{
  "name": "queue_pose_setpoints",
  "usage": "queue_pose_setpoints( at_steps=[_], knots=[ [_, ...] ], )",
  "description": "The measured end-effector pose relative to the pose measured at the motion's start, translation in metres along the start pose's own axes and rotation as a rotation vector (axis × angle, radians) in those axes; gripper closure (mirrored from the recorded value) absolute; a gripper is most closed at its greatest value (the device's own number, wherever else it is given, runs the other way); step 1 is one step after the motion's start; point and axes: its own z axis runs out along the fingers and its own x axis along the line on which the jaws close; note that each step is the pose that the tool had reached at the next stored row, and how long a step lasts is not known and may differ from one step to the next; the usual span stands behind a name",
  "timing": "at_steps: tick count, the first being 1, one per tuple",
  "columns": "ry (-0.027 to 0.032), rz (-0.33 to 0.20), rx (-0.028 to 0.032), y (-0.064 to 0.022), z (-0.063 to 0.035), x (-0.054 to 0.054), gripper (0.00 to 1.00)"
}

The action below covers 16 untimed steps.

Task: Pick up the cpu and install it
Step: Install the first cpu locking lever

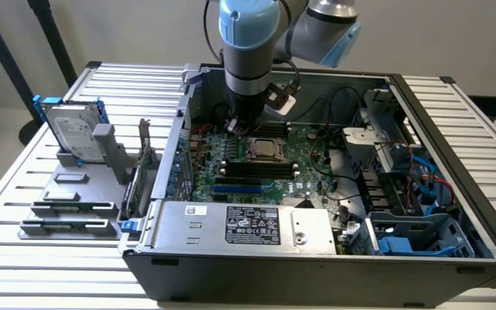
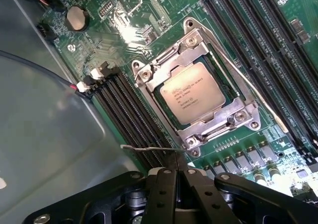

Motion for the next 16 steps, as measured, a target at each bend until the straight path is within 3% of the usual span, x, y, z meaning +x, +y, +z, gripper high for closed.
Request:
queue_pose_setpoints(
  at_steps=[4,16],
  knots=[
    [-0.0001,0.0,0.0001,0.0008,0.0054,-0.0001,0.89],
    [0.0,0.0,0.0001,0.0097,0.0079,0.0062,0.89]
  ],
)
